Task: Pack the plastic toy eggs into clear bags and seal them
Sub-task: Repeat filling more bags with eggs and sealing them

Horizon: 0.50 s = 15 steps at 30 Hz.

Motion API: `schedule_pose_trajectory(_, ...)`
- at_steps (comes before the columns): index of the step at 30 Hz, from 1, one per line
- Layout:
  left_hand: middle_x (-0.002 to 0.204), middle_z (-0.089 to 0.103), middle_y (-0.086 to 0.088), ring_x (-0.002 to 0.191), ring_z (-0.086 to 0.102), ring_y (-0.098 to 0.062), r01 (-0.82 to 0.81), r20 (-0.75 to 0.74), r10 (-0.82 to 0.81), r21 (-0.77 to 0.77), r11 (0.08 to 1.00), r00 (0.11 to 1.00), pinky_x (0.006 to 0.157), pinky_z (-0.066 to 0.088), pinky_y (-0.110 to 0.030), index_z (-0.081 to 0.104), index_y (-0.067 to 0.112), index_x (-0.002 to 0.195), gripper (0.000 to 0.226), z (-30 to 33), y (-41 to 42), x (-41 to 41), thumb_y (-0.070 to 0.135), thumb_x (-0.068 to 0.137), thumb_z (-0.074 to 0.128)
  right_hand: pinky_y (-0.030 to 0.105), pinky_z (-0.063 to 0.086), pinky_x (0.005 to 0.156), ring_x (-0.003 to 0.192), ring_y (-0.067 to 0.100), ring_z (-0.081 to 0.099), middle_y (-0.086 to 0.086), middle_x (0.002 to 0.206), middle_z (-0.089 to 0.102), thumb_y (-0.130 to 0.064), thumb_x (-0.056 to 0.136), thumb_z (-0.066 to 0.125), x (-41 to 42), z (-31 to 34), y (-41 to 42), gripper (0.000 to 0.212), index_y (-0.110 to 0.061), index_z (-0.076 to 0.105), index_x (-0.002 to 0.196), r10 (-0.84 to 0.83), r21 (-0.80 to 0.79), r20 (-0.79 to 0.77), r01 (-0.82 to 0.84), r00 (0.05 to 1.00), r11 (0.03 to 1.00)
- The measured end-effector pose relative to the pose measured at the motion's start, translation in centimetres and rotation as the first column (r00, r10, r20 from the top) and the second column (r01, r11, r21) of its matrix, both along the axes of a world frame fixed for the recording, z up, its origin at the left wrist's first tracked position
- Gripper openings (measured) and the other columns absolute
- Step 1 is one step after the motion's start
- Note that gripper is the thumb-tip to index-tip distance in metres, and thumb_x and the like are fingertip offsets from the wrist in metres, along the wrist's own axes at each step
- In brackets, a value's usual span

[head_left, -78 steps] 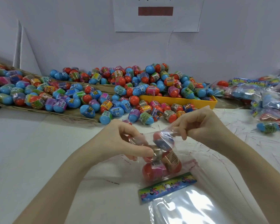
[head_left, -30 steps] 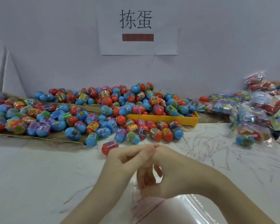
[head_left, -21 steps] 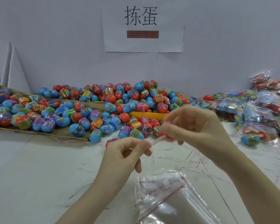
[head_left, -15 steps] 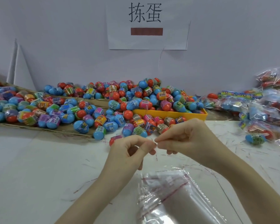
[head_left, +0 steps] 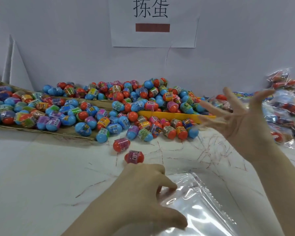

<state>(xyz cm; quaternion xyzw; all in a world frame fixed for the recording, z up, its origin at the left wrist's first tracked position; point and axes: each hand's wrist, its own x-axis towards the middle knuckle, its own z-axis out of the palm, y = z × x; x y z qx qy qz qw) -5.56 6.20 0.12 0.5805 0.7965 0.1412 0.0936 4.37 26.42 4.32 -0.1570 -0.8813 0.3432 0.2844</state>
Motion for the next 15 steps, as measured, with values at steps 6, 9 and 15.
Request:
schedule_pose_trajectory(6, 0.081, 0.046, 0.025, 0.08, 0.04, 0.018, -0.01, 0.134, -0.006, 0.116, 0.993, 0.991, 0.055, 0.026, -0.013, 0.067, 0.046, 0.1, 0.028, -0.1, 0.0, 0.0, 0.056, 0.074, 0.065, 0.064, -0.003, 0.108, 0.136, 0.005, 0.0, -0.009, 0.153, 0.001, -0.069, 0.084, 0.014, -1.8, -0.2, -1.5, 0.063, -0.041, 0.012, 0.141, 0.036, 0.0, 0.074, -0.036, 0.997, 0.999)
schedule_pose_trajectory(9, 0.084, 0.048, 0.031, 0.088, 0.039, 0.019, -0.045, 0.166, 0.008, 0.219, 0.975, 0.986, 0.064, 0.031, -0.007, 0.072, 0.041, 0.091, 0.017, -0.4, 0.0, 0.0, 0.047, 0.076, 0.068, 0.052, 0.021, 0.11, 0.13, 0.017, 0.037, 0.004, 0.147, 0.035, -0.081, 0.064, 0.043, -1.4, 0.1, -1.7, 0.093, -0.029, 0.034, 0.14, -0.081, 0.1, 0.11, 0.07, 0.991, 0.992)
schedule_pose_trajectory(15, 0.069, 0.064, 0.024, 0.065, 0.058, 0.003, -0.225, 0.4, 0.09, 0.305, 0.925, 0.912, 0.061, 0.045, -0.018, 0.066, 0.038, 0.063, 0.014, 0.2, 0.0, -0.5, 0.035, 0.064, 0.08, 0.021, 0.032, 0.05, 0.053, 0.011, 0.038, -0.004, 0.061, 0.044, -0.033, 0.049, 0.083, -1.4, -0.9, -0.3, 0.05, -0.024, 0.042, 0.075, -0.212, 0.142, -0.04, 0.215, 0.977, 0.966)
